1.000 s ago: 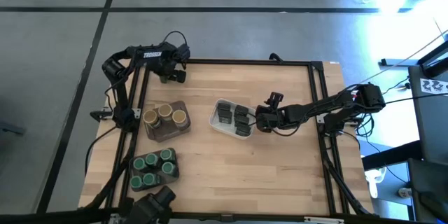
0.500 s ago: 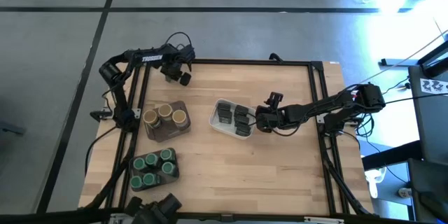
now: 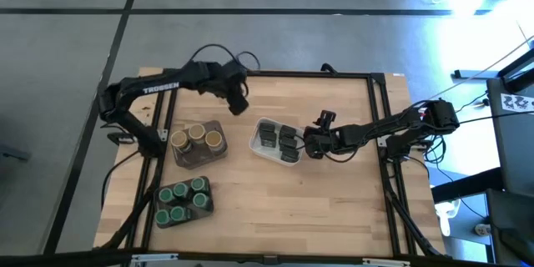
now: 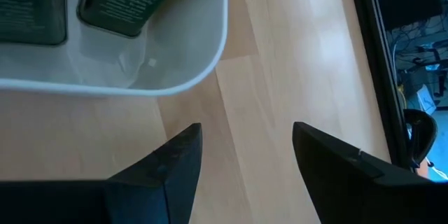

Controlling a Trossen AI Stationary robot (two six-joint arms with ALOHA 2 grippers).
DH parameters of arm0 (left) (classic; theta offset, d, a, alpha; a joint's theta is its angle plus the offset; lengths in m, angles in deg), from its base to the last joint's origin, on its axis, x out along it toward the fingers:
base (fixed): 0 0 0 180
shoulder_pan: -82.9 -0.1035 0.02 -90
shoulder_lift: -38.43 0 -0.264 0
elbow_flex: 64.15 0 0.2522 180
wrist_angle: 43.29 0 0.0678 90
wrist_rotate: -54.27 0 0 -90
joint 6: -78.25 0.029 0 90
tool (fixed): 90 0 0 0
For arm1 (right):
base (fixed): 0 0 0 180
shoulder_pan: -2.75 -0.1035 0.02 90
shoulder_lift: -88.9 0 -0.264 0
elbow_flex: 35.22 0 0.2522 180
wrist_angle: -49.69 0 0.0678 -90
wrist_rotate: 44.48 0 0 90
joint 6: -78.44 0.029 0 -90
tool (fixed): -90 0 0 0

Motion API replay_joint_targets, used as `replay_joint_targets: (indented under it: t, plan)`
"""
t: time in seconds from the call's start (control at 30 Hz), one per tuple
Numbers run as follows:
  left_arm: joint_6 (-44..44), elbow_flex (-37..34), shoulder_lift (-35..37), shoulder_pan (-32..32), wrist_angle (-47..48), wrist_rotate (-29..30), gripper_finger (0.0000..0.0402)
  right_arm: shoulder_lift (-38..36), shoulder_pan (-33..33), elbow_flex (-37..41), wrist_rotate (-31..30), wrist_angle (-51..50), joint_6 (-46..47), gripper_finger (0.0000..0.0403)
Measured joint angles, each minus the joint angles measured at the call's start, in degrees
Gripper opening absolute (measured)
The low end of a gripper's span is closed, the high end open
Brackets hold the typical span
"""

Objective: Sort spices by type
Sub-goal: Put the black seasoning can into the white bin

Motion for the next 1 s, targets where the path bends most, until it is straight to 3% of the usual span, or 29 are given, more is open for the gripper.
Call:
replay_joint_targets:
  t: [0.3,0.43,0.57,1.0]
  plan:
    - [12.01,0.94,0.59,15.79,-15.80,-0.11,0.0140,0.00,-0.01,0.00,0.01,0.93,0.02,0.0221]
    - [13.33,0.95,-0.33,21.00,-20.59,-0.23,0.0142,0.00,0.00,0.00,0.98,1.10,0.04,0.0221]
    - [13.13,0.95,-1.53,24.83,-21.27,-5.57,0.0143,0.00,-0.01,0.00,6.51,3.34,-1.39,0.0221]
    - [17.76,0.95,-9.28,32.68,-21.52,-3.86,0.0145,-0.02,-0.02,0.00,8.39,4.42,-2.78,0.0221]
